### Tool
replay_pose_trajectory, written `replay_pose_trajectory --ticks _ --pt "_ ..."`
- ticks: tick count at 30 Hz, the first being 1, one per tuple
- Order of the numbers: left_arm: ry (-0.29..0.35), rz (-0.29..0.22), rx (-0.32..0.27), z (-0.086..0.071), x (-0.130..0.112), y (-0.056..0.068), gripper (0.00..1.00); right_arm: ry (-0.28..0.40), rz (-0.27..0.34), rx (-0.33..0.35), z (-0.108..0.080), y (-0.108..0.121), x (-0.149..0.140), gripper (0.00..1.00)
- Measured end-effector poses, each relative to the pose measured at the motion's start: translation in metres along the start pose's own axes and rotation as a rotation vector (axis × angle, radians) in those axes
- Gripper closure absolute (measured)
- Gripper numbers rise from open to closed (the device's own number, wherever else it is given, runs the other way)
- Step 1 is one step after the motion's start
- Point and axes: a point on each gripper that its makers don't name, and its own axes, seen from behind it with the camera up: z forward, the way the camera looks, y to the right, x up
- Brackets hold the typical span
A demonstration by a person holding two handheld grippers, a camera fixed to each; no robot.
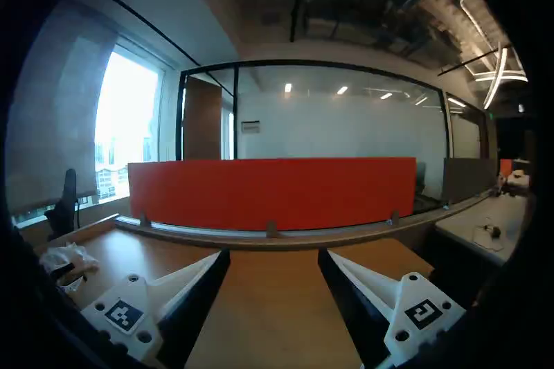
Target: Fold towel
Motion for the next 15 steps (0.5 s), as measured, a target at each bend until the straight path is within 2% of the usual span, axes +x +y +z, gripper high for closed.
replay_pose_trajectory --ticks 9,15 --pt "-0.001 0.001 0.000 0.001 0.000 0.001 0.07 0.009 -0.004 -0.008 0.001 0.007 0.000 0.02" --pt "-0.001 0.001 0.000 0.001 -0.001 0.000 0.07 0.023 -0.028 -0.037 0.001 0.024 0.005 0.02"
